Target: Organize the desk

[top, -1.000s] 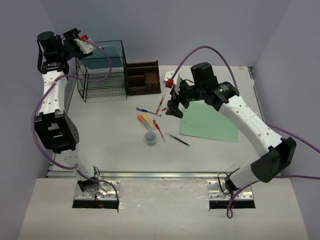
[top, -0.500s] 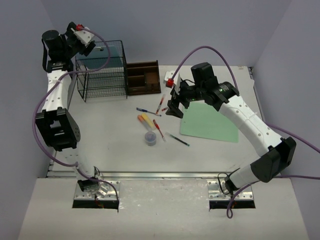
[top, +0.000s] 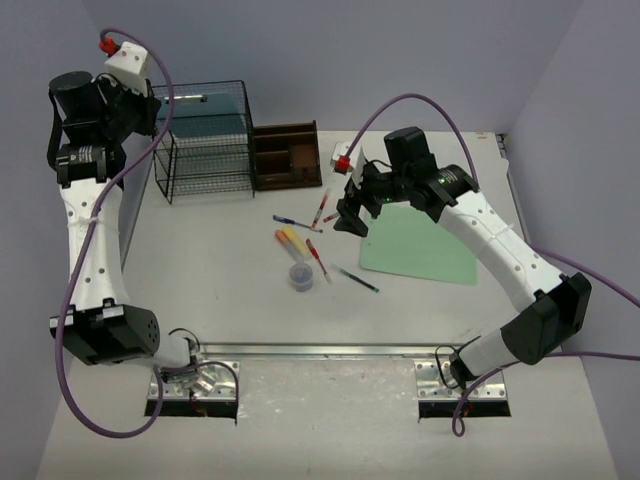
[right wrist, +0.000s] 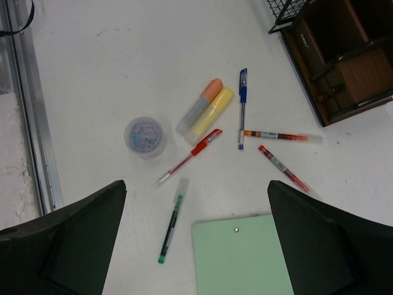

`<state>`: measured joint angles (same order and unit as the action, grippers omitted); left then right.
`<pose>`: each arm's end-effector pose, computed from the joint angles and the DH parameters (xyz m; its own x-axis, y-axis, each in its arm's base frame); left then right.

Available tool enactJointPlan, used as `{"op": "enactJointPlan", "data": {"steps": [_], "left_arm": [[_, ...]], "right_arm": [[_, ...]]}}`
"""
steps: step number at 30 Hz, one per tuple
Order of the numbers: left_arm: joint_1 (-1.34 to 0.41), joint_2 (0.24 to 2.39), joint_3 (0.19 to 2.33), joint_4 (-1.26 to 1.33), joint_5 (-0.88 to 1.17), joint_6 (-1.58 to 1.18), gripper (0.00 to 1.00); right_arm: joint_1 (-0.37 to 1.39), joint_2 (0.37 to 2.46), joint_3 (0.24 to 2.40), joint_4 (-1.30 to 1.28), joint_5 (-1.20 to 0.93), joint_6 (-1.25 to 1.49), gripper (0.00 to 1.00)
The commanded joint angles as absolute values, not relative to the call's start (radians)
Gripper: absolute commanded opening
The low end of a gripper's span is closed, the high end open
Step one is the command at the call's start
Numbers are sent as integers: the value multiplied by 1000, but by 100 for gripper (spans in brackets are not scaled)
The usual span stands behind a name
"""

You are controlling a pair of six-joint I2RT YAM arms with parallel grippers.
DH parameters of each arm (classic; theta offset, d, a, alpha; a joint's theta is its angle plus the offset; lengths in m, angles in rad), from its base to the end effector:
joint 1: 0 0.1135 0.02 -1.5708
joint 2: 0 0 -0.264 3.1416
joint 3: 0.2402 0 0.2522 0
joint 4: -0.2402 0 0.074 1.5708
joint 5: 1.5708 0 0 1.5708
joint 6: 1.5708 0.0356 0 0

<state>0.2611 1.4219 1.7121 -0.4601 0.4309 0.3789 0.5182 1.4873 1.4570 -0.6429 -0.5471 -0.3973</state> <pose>0.2968 0.0639 0.4842 -0.0914 0.3235 -0.9418 0.2120 0.9304 0.2990 0.2743 0.1777 0.3640 -0.1991 -0.4939 -0.8464 -0.9254 0.3789 -0.0034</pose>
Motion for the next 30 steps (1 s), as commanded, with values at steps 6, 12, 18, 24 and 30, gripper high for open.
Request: {"op": "enactJointPlan", "data": {"steps": [6, 12, 18, 24, 30], "left_arm": [[235, 1610, 1745, -693, 264, 226, 0], [189, 1575, 1523, -310, 160, 103, 0], [138, 1581, 1365, 191, 181, 89, 0], [133, 1745, 1468, 354, 162, 68, 0], [128, 1868, 1565, 559, 146, 94, 4]], "right_arm": [[511, 1501, 1470, -601, -543, -376, 99], [511, 1514, 1472, -600, -541, -377, 99], [509, 1533, 1474, -598, -545, -373, 99], [506, 1543, 1480, -595, -545, -371, 99], [499, 1549, 1470, -595, -548, -376, 99]]}}
